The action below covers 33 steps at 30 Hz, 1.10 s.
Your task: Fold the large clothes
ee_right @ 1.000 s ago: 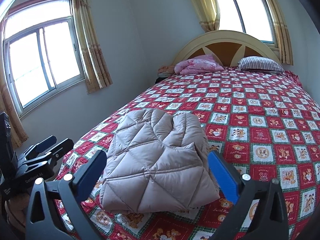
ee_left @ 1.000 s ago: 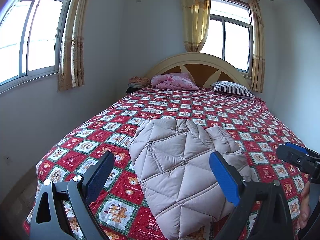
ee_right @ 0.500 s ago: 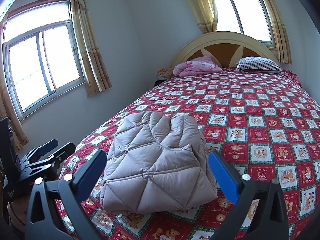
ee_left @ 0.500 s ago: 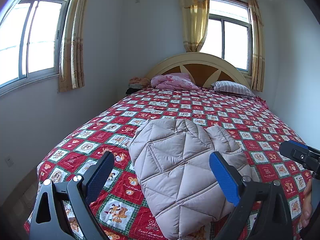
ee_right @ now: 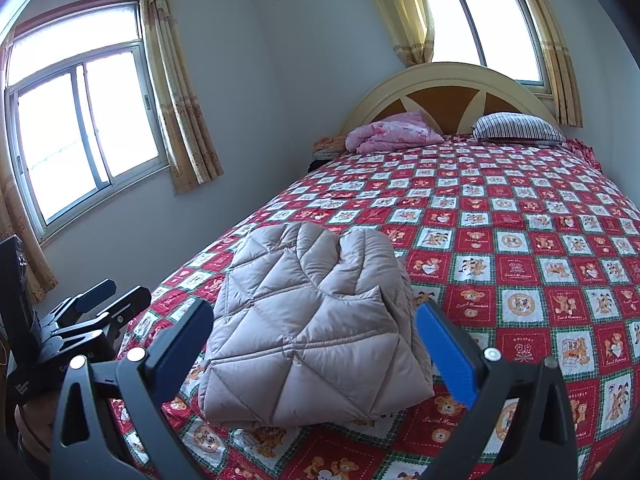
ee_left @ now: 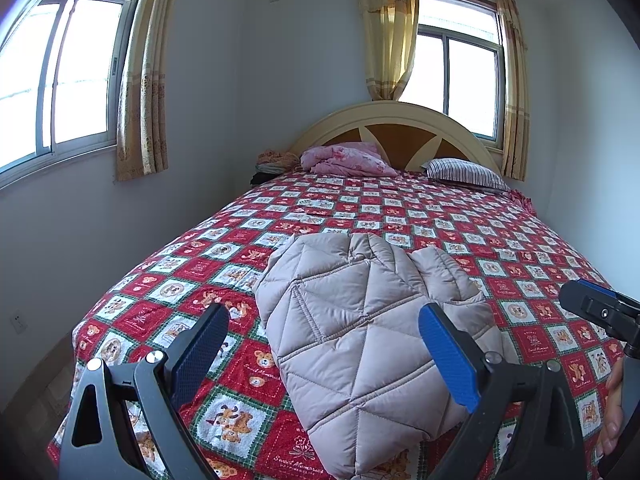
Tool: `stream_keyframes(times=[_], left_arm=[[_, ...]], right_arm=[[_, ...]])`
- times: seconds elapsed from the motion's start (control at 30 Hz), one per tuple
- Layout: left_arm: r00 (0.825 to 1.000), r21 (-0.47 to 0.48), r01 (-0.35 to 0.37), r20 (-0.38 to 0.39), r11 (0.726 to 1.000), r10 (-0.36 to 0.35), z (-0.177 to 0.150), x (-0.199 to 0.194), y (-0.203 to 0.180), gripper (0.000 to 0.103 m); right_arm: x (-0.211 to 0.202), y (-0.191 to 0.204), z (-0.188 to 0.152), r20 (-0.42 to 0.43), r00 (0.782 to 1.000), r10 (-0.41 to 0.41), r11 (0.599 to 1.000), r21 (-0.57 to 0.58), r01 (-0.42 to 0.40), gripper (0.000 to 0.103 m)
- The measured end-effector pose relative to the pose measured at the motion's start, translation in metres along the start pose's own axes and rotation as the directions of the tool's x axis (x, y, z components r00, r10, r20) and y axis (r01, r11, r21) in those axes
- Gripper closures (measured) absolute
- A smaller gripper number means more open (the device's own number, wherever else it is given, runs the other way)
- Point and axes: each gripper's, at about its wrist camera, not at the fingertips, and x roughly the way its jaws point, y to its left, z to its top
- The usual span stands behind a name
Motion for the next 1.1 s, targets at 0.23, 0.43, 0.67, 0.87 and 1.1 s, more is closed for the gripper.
stream_keyframes(times=[0.23, 0.43, 0.67, 0.87, 1.1], left_arm=[[1.000, 0.017, -0.001, 0.012, 1.000, 0.001, 0.002, -0.003, -0.004, 0.007], [0.999, 0.027, -0.022, 0.032, 0.999, 0.021, 0.004, -0.007, -0.005, 0.007], [0.998, 0.044, -0.048, 0.044, 0.998, 0.046, 0.005, -0.007, -0.008, 0.004], [0.998, 0.065, -0.053, 0.050, 0.996, 0.050, 0.002, -0.006, -0.010, 0.003], [0.998, 0.077, -0.054, 0.046, 0.996, 0.050, 0.000, -0.005, -0.014, 0.003]], right_arm=[[-0.001, 0.000, 0.000, 0.006, 1.000, -0.001, 1.000, 0.002, 0.001, 0.000], [-0.004, 0.002, 0.001, 0.020, 1.000, 0.004, 1.000, 0.002, -0.004, 0.000], [-0.006, 0.004, 0.002, 0.042, 0.999, 0.009, 1.000, 0.003, -0.009, 0.000], [-0.005, 0.005, 0.001, 0.036, 0.999, 0.009, 1.000, 0.002, -0.009, 0.000], [-0.001, 0.007, -0.002, 0.025, 1.000, 0.009, 1.000, 0.007, -0.010, 0.000]])
